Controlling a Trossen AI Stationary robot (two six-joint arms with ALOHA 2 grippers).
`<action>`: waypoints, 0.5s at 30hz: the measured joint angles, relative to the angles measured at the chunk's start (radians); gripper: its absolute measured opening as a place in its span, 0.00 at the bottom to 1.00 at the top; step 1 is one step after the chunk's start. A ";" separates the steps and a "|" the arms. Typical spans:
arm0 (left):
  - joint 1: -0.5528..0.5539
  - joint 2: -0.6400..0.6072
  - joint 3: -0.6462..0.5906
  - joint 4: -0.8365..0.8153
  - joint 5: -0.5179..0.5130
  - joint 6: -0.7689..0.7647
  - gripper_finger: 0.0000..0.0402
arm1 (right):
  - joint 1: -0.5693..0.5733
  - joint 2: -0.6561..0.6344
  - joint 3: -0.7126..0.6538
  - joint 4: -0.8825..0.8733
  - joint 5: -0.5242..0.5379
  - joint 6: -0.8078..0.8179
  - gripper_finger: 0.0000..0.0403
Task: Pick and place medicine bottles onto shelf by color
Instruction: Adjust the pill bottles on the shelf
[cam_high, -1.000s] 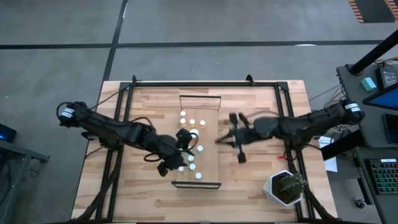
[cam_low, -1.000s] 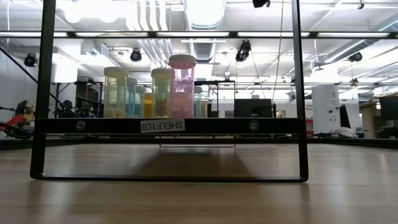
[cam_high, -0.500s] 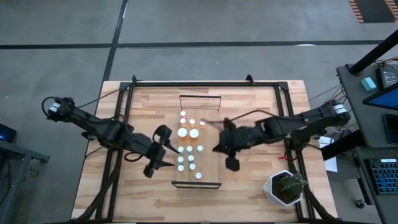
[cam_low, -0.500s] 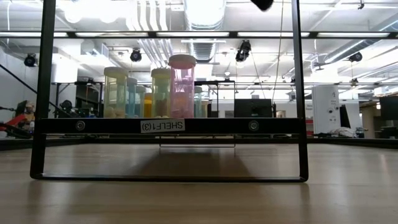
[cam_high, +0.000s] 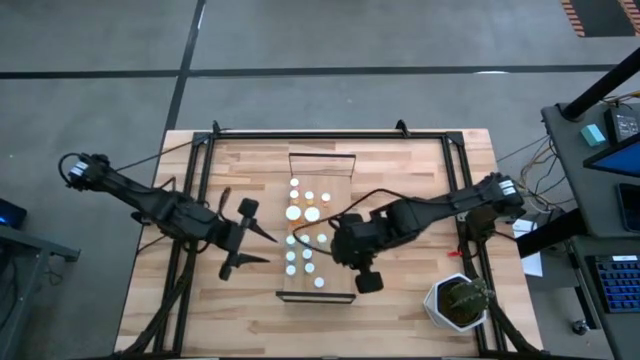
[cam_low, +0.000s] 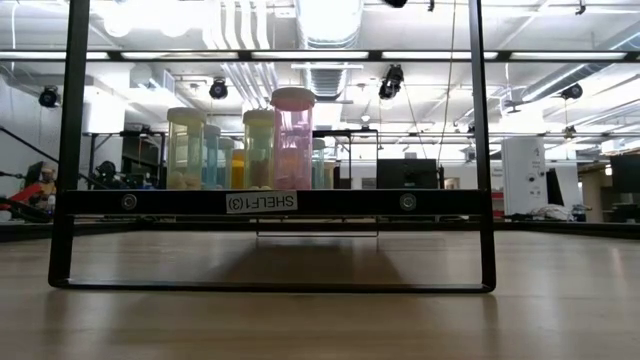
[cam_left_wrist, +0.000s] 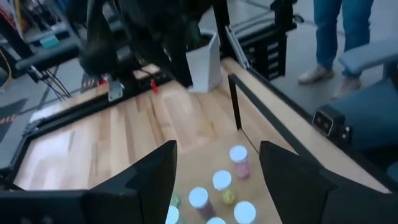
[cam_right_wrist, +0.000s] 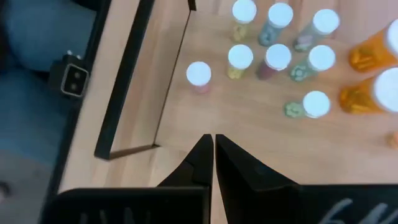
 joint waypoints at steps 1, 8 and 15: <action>0.000 -0.009 0.000 0.003 0.000 0.000 0.53 | -0.008 0.007 0.003 0.006 -0.021 0.007 0.02; -0.003 -0.026 0.000 0.042 0.000 0.004 0.53 | 0.003 0.018 0.067 0.015 0.057 0.069 0.02; -0.021 0.012 -0.003 0.100 0.003 -0.018 0.53 | 0.107 0.013 0.060 0.018 0.146 0.068 0.02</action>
